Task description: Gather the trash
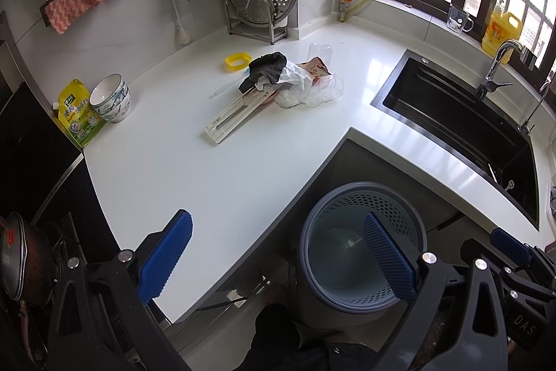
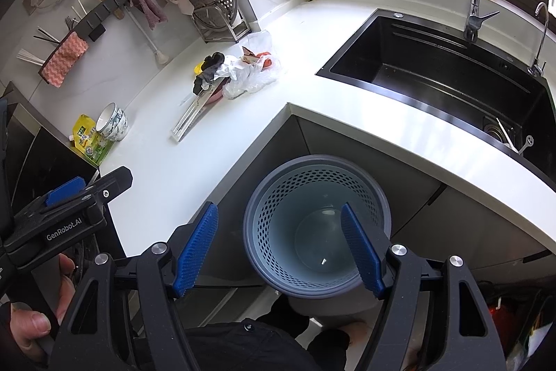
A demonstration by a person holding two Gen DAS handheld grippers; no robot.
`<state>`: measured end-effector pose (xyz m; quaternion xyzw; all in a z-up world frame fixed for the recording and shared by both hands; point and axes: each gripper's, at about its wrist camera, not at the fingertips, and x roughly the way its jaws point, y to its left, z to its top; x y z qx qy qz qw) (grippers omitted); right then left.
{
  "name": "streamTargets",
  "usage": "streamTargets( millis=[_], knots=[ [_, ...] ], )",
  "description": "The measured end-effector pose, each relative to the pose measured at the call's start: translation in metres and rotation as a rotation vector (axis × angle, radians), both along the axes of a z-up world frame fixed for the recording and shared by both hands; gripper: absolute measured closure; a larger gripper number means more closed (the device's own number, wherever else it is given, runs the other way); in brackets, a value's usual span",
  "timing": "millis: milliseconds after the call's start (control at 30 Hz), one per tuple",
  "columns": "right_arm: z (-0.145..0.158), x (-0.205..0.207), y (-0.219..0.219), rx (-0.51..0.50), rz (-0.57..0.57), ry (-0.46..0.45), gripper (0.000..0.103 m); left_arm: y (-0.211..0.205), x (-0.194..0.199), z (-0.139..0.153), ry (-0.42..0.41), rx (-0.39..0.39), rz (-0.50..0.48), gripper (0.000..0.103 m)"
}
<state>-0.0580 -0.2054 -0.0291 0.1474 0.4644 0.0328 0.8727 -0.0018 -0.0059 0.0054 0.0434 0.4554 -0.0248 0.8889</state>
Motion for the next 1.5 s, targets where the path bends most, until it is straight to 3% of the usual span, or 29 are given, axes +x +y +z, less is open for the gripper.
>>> streamTargets(
  millis=[500,900,1233,1500],
  knots=[
    [-0.005,0.003,0.005,0.007,0.002,0.008,0.033,0.006,0.001,-0.003,0.009,0.0,0.002,0.006],
    [-0.016,0.029,0.016,0.023,0.026,0.03,0.033,0.022,0.019,-0.012,0.039,-0.002,0.024,0.006],
    [-0.028,0.084,0.036,0.004,0.038,0.046,0.033,0.059,0.07,-0.031,0.092,-0.004,0.057,0.006],
    [-0.036,0.157,0.054,-0.023,0.044,0.042,0.033,0.097,0.128,-0.056,0.113,-0.02,0.057,0.006]
  ],
)
